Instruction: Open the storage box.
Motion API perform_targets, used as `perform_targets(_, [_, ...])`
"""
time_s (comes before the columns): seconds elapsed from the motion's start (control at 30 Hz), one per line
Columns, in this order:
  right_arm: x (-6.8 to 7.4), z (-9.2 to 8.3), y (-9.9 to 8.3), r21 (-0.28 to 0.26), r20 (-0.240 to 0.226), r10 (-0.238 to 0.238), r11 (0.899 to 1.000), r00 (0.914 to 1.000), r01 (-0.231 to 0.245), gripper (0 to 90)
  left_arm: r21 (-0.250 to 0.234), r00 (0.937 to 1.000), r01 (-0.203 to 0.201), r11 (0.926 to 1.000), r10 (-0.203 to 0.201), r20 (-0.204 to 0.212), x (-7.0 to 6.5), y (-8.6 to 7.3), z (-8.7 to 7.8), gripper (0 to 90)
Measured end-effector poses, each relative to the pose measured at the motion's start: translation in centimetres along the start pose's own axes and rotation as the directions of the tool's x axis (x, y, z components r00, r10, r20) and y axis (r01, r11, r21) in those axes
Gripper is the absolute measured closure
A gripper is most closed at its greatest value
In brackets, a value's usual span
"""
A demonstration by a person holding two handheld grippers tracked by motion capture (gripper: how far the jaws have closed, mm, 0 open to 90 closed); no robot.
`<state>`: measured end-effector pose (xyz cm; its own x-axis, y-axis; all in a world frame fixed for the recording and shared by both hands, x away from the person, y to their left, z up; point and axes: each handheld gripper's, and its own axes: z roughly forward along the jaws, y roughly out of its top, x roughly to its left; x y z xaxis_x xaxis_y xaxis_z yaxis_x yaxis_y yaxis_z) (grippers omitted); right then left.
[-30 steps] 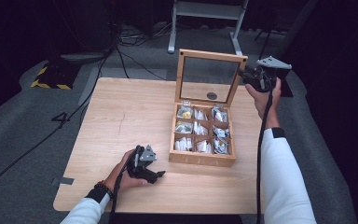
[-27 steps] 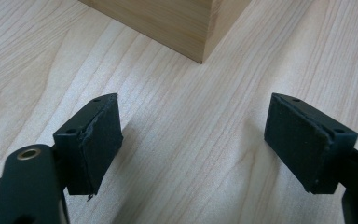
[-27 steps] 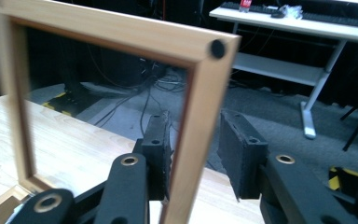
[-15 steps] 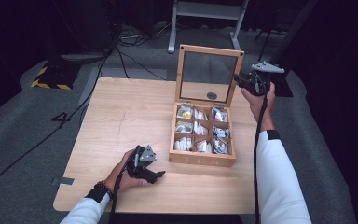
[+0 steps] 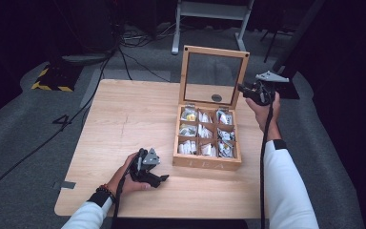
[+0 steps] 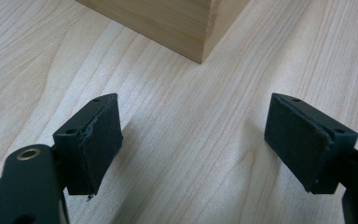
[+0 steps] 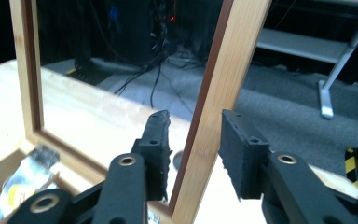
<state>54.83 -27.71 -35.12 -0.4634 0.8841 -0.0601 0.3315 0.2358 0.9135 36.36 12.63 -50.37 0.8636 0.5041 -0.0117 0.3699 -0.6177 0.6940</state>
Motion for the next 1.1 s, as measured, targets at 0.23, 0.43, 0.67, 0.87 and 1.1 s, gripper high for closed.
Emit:
perform_targets(0.23, [0.1,-0.9,-1.5,0.011,-0.021,-0.013,1.000,0.9997,0.013,54.9,0.001,1.0000,-0.002,1.0000,0.002,0.004,0.0,0.0,0.0,18.9])
perform_targets(0.43, [0.5,-2.2,-2.5,0.010,-0.050,-0.018,1.000,0.9986,0.019,45.3,0.002,1.0000,-0.002,1.0000,0.002,0.004,0.1,0.0,0.0,18.7])
perform_targets(0.67, [0.7,-3.6,-3.2,0.012,-0.073,-0.014,1.000,0.9973,0.015,40.0,0.002,1.0000,-0.002,1.0000,0.002,0.004,0.1,0.0,0.0,18.6])
perform_targets(0.87, [1.2,-4.9,-4.0,0.017,-0.137,-0.033,0.999,0.9900,0.036,40.6,0.001,1.0000,-0.003,1.0000,0.003,0.005,0.1,0.0,0.0,18.5])
perform_targets(1.1, [2.4,-6.5,-5.1,0.028,-0.192,-0.072,0.997,0.9789,0.079,41.3,0.001,1.0000,-0.003,1.0000,0.003,0.005,0.1,0.0,0.0,18.5])
